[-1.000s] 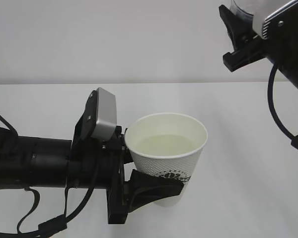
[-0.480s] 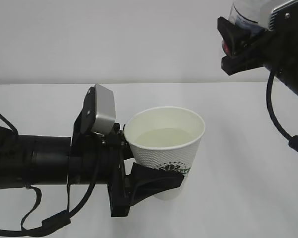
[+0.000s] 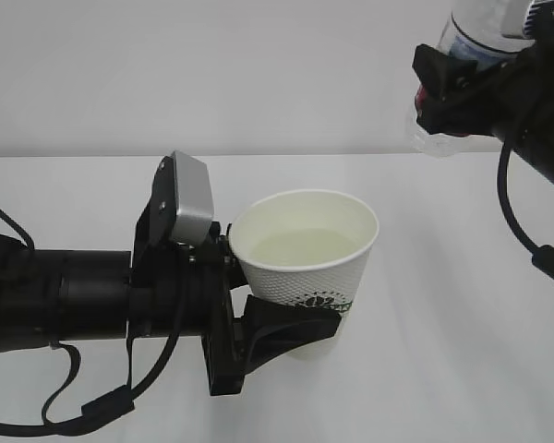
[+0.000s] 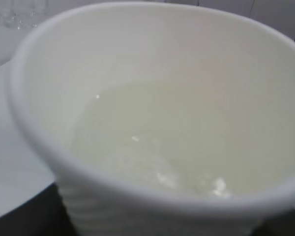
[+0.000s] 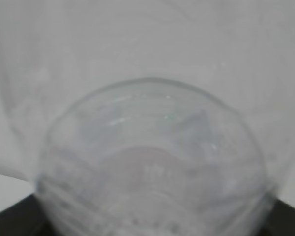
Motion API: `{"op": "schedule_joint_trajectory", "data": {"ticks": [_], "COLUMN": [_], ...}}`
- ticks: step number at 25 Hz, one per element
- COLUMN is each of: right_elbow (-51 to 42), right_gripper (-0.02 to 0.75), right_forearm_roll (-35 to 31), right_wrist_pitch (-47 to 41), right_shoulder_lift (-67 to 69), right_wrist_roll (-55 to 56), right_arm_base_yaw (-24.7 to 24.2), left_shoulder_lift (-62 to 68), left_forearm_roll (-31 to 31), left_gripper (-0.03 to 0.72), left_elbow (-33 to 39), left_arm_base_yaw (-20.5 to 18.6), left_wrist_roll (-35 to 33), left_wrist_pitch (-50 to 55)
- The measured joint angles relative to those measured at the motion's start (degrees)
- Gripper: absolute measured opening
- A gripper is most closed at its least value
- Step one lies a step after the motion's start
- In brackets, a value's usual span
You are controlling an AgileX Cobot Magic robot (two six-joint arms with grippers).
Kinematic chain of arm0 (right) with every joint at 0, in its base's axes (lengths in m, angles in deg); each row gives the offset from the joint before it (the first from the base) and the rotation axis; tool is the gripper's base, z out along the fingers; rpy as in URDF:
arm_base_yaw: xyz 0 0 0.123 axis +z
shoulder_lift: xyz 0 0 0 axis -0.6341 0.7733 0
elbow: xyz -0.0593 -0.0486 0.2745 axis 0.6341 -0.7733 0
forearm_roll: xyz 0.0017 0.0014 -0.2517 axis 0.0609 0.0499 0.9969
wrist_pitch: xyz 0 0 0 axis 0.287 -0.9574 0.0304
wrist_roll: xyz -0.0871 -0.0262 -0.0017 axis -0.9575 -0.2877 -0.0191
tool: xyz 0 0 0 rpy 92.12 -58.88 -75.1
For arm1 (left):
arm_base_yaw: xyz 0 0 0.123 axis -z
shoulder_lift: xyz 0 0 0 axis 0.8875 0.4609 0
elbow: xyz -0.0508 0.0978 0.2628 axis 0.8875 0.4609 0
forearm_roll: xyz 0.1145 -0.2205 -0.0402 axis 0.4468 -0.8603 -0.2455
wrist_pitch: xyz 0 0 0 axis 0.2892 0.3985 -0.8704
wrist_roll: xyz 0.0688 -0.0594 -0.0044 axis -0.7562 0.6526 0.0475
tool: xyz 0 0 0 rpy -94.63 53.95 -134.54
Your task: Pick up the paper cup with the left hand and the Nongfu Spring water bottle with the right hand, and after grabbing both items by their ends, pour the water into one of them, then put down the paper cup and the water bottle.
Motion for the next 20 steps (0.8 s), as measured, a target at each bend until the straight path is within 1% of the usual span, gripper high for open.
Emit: {"op": "schedule_joint_trajectory", "data": {"ticks": [8, 15, 20], "right_elbow": [0.0, 0.0, 0.0], "right_gripper": [0.494, 0.494, 0.494], "right_forearm_roll": [-3.7, -5.5, -9.5], "right_wrist_pitch": [-6.0, -8.7, -8.8], "right_shoulder_lift": [0.0, 0.0, 2.2], "right_wrist_roll": [1.5, 1.8, -2.0], "right_arm_base_yaw": [0.0, 0.0, 0.0], "left_shoulder_lift": [0.0, 0.0, 0.0], "left_forearm_roll": [-1.6, -2.6, -2.6], "left_gripper": [0.501, 0.501, 0.496], "left_elbow": [0.0, 0.0, 0.0], "left_arm_base_yaw": [0.0, 0.0, 0.0], "left_wrist_roll": [-3.5, -3.9, -4.0], "left_wrist_pitch": [0.0, 0.0, 0.0]}}
